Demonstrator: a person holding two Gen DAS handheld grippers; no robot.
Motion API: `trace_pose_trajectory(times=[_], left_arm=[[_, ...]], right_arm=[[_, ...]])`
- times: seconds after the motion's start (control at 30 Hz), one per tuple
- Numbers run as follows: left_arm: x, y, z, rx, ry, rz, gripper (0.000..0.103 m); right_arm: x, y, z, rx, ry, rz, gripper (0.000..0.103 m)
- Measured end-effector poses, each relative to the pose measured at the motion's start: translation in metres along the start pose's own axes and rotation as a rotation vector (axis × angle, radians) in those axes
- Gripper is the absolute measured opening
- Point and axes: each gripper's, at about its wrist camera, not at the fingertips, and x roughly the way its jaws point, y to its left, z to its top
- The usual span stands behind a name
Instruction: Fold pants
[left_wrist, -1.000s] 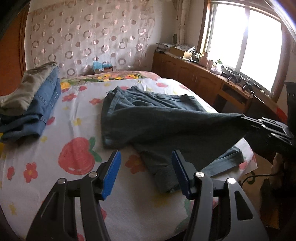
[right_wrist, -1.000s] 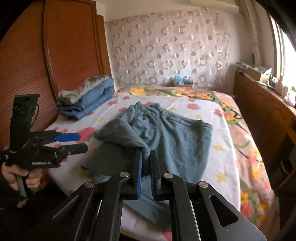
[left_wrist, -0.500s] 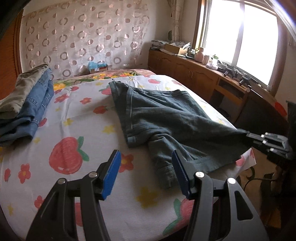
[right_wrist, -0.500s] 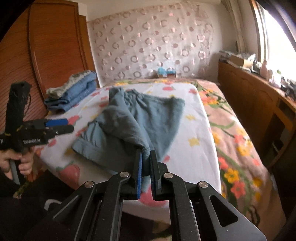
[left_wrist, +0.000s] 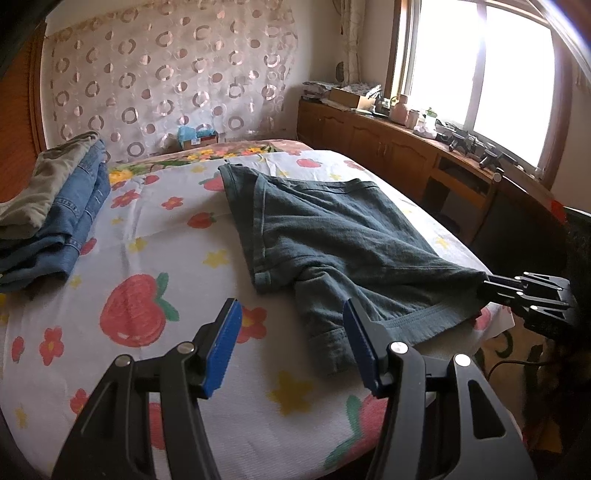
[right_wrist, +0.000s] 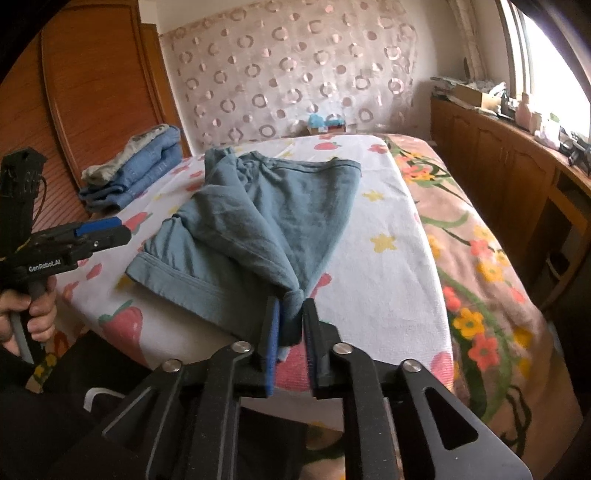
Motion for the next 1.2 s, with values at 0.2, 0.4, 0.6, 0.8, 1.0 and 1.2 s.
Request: trace_pose_trajectory(times=[0.2, 0.4, 0.6, 0.8, 1.0, 1.2], left_arm=[[-0.008, 0.009, 0.003, -0.012, -0.025, 0.027, 0.056], [-0.017, 0.021, 0.006, -0.027, -0.046, 0.053, 0.056], [-0.022, 0.031, 0.008, -0.033, -0.06, 0.074, 0.056], [-0.027, 0.041, 0.007, -0.051, -0.069, 0.09, 0.056], [-0.032, 0.053, 0.007, -0.073, -0.081, 0.105, 0.056], [-0.035, 0.059, 0.003, -0.086, -0.086, 0.11, 0.056]], right_arm=[[-0.01, 0.002, 0.013, -0.011, -0.037, -0.005, 0.036], [-0.008, 0.016, 0.032, -0.051, -0.059, 0.015, 0.037], [0.011, 0.036, 0.052, -0.087, -0.05, 0.055, 0.037], [0.038, 0.064, 0.071, -0.132, -0.02, 0.135, 0.037], [0.071, 0.095, 0.091, -0.185, 0.028, 0.219, 0.037], [0.108, 0.114, 0.105, -0.243, 0.084, 0.251, 0.033]])
